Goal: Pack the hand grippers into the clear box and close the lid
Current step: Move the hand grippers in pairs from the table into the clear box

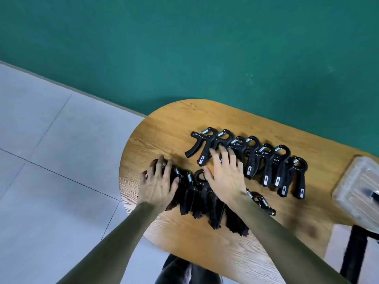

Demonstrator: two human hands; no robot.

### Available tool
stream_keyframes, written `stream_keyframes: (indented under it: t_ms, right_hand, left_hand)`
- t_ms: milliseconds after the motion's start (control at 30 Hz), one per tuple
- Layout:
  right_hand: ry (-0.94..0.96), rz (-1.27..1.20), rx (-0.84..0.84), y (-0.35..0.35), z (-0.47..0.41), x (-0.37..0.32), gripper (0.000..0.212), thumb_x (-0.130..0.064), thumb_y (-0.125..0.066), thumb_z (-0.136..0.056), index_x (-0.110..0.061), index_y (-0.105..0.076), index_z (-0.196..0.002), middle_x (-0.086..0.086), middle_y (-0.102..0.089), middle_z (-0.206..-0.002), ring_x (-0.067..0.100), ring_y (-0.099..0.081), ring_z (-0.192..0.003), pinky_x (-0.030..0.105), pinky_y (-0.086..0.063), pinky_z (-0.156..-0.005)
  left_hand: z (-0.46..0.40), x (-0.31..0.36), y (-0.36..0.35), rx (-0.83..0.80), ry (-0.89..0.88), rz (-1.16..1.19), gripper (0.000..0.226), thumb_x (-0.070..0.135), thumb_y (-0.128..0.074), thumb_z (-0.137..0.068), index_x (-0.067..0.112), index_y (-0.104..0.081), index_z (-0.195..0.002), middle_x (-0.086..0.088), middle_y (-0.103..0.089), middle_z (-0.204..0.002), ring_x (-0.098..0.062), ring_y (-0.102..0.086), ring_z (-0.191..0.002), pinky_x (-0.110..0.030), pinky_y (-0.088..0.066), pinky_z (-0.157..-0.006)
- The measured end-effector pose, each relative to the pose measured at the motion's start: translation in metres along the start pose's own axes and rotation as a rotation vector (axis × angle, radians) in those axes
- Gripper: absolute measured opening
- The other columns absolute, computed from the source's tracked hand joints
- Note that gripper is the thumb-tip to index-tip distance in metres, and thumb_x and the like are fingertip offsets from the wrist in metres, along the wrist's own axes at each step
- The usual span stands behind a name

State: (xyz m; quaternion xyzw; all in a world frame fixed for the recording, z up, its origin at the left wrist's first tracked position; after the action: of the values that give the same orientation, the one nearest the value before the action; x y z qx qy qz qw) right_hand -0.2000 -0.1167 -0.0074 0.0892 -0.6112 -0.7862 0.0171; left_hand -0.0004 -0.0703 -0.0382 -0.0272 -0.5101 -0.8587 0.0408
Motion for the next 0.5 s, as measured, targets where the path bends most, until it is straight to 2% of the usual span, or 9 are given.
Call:
stream_keyframes:
  t_ms: [167, 333, 500]
  right_hand:
    - [0.009, -0.031, 0.01, -0.04, -0.034, -0.025, 0.06, -0.049, -0.035, -0.099, -0.017, -0.028, -0.149, 0.014, -0.028, -0.156, 0.036, -0.024, -0.146, 0.057, -0.037, -0.11]
    - [-0.022, -0.063, 0.028, -0.074, -0.06, -0.034, 0.059, -0.049, -0.036, -0.1, -0.018, -0.026, -0.149, 0.014, -0.018, -0.161, 0.037, -0.013, -0.15, 0.06, -0.025, -0.117]
    - [-0.104, -0.03, 0.068, -0.087, -0.078, -0.032, 0.066, -0.05, -0.039, -0.097, -0.021, -0.021, -0.153, 0.015, -0.01, -0.165, 0.044, -0.005, -0.15, 0.064, -0.018, -0.118]
  left_hand:
    - [-0.022, -0.02, -0.041, 0.041, 0.029, 0.036, 0.081, 0.067, -0.008, -0.098, 0.02, -0.011, -0.163, -0.01, -0.001, -0.171, -0.037, -0.015, -0.154, -0.06, -0.023, -0.119]
    - [-0.035, -0.025, -0.067, 0.089, 0.003, 0.115, 0.08, 0.07, -0.007, -0.098, 0.025, -0.001, -0.163, -0.007, 0.011, -0.171, -0.037, -0.005, -0.156, -0.061, -0.018, -0.122]
    - [-0.034, -0.03, -0.075, 0.165, -0.038, 0.202, 0.077, 0.069, -0.017, -0.101, 0.03, 0.006, -0.163, -0.004, 0.016, -0.17, -0.037, 0.001, -0.156, -0.061, -0.014, -0.121]
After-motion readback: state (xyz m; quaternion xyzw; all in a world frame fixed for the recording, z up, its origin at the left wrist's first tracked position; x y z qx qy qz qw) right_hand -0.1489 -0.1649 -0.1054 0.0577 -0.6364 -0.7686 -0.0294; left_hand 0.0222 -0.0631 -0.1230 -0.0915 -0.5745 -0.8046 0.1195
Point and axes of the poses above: each hand's wrist, its own z-axis away from the middle knuckle, its own y-axis out of the back of the hand, x = y × z, the point moved 8 cm from there along -z, towards the middle knuckle
